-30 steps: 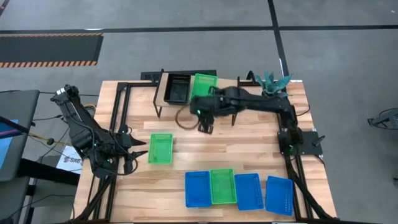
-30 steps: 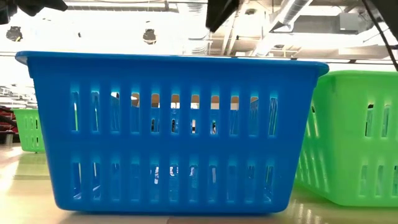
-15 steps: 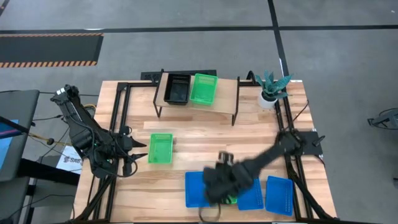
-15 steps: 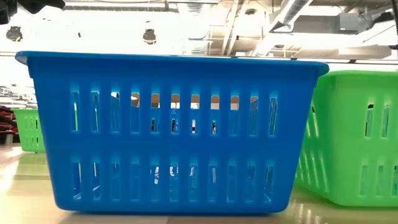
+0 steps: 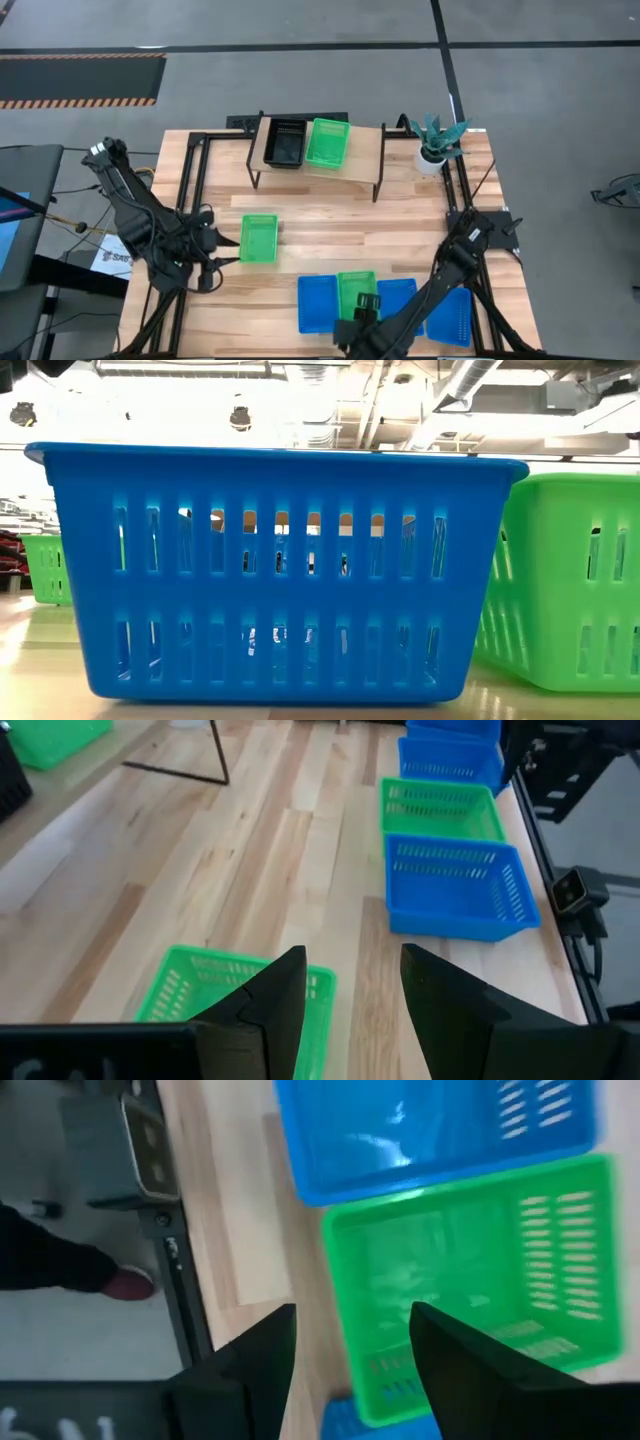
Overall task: Stack baskets on shelf by color
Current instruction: Stack the bottom green bin on the green bin on the shelf
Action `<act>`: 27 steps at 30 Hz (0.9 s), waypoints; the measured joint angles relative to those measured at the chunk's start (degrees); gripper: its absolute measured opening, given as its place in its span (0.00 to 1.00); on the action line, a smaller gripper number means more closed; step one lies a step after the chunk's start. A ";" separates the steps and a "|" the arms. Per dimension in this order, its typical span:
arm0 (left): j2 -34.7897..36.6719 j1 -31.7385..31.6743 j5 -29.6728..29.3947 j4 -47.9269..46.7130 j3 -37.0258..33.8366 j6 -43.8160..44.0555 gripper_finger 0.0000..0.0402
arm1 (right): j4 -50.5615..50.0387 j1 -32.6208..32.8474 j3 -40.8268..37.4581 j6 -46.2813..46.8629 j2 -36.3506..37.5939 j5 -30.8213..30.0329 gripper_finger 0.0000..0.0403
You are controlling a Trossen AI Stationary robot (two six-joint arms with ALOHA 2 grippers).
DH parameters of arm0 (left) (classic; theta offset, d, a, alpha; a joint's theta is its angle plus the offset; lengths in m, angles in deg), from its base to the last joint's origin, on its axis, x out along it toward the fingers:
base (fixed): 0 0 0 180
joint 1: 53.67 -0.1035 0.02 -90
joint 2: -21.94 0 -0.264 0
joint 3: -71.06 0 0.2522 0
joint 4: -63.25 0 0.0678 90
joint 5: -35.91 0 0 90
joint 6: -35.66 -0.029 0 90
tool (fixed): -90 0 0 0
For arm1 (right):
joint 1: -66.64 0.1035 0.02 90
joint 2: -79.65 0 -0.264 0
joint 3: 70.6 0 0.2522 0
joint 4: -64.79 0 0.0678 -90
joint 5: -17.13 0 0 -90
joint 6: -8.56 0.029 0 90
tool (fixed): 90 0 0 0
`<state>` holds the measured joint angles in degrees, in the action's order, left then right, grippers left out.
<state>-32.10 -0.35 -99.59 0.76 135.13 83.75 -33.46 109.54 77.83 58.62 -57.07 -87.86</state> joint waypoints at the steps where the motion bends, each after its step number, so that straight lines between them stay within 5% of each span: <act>1: -0.33 0.00 0.26 0.16 0.00 0.19 0.38 | 0.00 -0.02 0.00 0.02 -0.53 0.52 0.55; 27: -2.60 0.00 1.27 0.60 0.00 1.03 0.38 | 1.34 -1.68 0.02 -1.85 -1.43 2.56 0.53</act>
<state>-34.70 -0.35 -98.32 1.35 135.13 84.78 -32.12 107.86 77.85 56.77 -58.49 -85.30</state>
